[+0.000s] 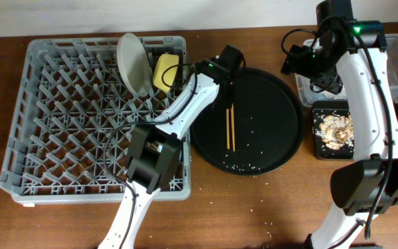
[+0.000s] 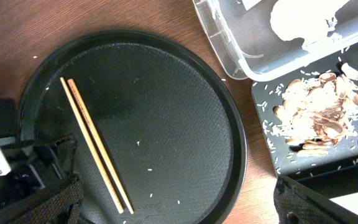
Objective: Sort waste into correct bins and load items into the dishwasher rack
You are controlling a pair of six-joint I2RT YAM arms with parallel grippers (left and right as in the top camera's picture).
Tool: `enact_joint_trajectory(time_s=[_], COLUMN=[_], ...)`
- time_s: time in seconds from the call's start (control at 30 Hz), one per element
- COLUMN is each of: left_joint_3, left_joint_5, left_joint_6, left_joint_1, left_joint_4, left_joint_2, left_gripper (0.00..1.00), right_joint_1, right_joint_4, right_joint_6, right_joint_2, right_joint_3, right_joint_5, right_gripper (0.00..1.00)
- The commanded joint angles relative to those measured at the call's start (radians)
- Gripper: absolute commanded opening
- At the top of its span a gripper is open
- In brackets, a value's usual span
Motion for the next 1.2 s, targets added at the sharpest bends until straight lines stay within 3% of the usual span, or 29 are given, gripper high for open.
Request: enact_joint_trajectory(time_s=[0.0, 0.17, 0.33, 0.9, 0.93, 0.97, 1.0, 1.03, 1.07, 1.17], left_joint_3=[0.018, 0.019, 0.141, 0.112, 0.112, 0.112, 0.112, 0.113, 0.125, 0.402], left_joint_5=[0.042, 0.05, 0.086, 0.093, 0.093, 0.093, 0.093, 0.093, 0.093, 0.089], left_joint_6=[-0.006, -0.006, -0.006, -0.006, -0.006, -0.006, -0.006, -0.006, -0.006, 0.019], left_joint_1=[-0.005, -0.006, -0.005, -0.021, -0.02, -0.02, -0.02, -0.02, -0.019, 0.0], left_joint_4=[0.002, 0.005, -0.077, -0.081, -0.081, -0.084, -0.087, -0.093, -0.104, -0.271], left_joint_2=[0.046, 0.057, 0.056, 0.141, 0.141, 0.141, 0.141, 0.141, 0.139, 0.139], left_gripper=[0.6, 0.6, 0.6, 0.6, 0.48, 0.21, 0.07, 0.01, 0.01, 0.01], right_joint_1=[0.0, 0.0, 0.0, 0.0, 0.0, 0.0, 0.0, 0.0, 0.0, 0.0], right_joint_4=[0.0, 0.0, 0.0, 0.0, 0.0, 0.0, 0.0, 0.0, 0.0, 0.0], right_joint_6=[0.002, 0.002, 0.002, 0.002, 0.002, 0.002, 0.002, 0.002, 0.002, 0.002], right_joint_2=[-0.02, -0.02, -0.02, -0.02, -0.02, -0.02, -0.02, -0.02, -0.02, -0.02], right_joint_3=[-0.005, -0.005, -0.005, -0.005, -0.005, -0.005, -0.005, -0.005, -0.005, -0.005], right_joint_5=[0.015, 0.015, 0.015, 0.015, 0.015, 0.015, 0.015, 0.015, 0.015, 0.015], right_gripper=[0.98, 0.98, 0.98, 0.98, 0.99, 0.98, 0.99, 0.99, 0.99, 0.99])
